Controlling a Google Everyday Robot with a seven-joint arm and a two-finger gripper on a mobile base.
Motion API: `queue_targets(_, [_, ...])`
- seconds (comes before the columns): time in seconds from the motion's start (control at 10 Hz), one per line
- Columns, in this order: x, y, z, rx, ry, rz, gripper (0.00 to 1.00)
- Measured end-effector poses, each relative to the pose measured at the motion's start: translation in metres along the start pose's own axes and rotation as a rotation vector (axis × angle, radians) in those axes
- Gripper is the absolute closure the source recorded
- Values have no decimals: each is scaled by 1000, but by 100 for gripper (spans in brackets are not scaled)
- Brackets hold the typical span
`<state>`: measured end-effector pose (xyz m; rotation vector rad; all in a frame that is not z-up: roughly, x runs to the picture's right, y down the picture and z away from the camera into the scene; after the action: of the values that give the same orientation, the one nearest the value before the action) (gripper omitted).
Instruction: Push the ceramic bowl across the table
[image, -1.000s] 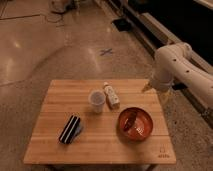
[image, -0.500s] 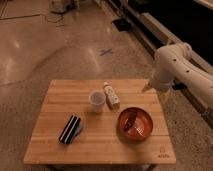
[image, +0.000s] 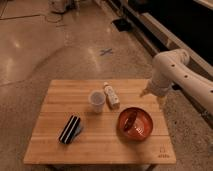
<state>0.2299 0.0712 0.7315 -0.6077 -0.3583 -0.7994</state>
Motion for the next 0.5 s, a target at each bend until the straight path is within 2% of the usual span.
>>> queue_targets(0.5, [-24,15,56,5,-79,63,31])
